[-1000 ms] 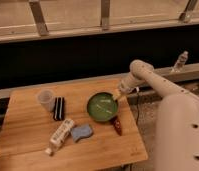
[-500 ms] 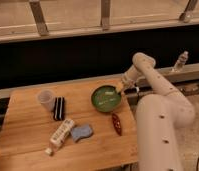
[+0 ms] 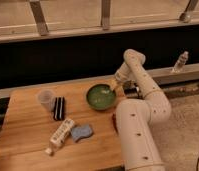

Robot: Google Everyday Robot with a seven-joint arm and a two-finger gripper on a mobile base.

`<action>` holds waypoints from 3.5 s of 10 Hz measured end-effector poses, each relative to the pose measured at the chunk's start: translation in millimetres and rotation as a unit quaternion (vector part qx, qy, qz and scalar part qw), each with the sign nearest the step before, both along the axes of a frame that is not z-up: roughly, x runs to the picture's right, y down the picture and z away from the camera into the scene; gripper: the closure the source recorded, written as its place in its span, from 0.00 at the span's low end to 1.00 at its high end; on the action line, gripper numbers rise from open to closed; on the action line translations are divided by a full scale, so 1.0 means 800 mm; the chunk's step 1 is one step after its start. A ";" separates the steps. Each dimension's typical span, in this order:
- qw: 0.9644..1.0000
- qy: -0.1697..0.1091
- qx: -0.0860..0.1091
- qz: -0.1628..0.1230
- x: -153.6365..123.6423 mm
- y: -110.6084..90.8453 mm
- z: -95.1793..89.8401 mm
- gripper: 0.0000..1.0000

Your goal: Drag the ceramic bowl in a circle

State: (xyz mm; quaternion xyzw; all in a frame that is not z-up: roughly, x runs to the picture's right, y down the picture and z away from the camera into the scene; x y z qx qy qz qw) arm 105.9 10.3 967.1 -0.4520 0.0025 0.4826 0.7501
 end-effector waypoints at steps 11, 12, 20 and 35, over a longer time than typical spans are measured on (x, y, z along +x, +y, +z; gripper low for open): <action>1.000 0.010 -0.030 -0.004 0.015 0.076 -0.046 1.00; 0.999 0.017 -0.035 0.004 0.030 0.086 -0.046 1.00; 0.997 0.051 -0.035 0.051 0.122 0.071 -0.038 1.00; 0.998 0.030 -0.023 -0.051 -0.002 0.047 -0.051 1.00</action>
